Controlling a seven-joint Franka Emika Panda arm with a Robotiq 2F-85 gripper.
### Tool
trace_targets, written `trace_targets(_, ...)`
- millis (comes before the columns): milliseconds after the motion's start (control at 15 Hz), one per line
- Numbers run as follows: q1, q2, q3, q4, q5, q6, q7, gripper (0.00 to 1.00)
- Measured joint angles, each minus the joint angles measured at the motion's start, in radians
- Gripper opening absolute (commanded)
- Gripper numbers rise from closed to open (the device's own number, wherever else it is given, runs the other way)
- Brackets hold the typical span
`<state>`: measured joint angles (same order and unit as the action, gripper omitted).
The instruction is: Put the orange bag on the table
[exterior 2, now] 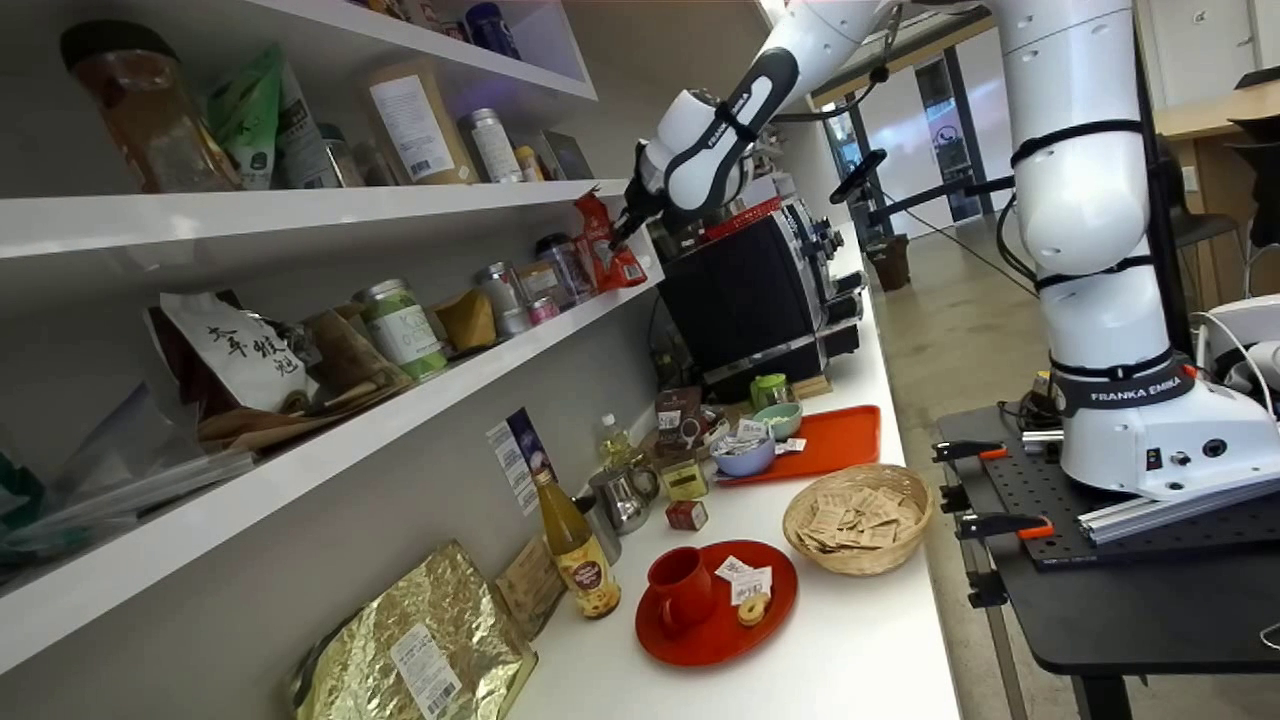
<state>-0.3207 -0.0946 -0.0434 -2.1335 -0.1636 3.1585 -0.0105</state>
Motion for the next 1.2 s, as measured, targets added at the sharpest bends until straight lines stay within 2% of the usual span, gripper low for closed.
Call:
trace_targets(267, -0.094, -0.161, 0.081, -0.204, -0.132, -0.033, 0.122, 0.01)
trace_targets(400, -0.088, -0.236, 0.114, -0.308, -0.134, -0.070, 0.130, 0.01)
trace_targets(467, -0.062, -0.268, 0.119, -0.353, -0.128, -0.091, 0.130, 0.01)
trace_targets(800, 0.163, -0.318, 0.113, -0.486, -0.028, -0.114, 0.114, 0.01)
trace_targets(933, 0.266, -0.280, 0.103, -0.487, 0.032, -0.101, 0.094, 0.01)
trace_targets(1200, 0.514, -0.140, 0.026, -0.451, 0.143, -0.057, 0.036, 0.01)
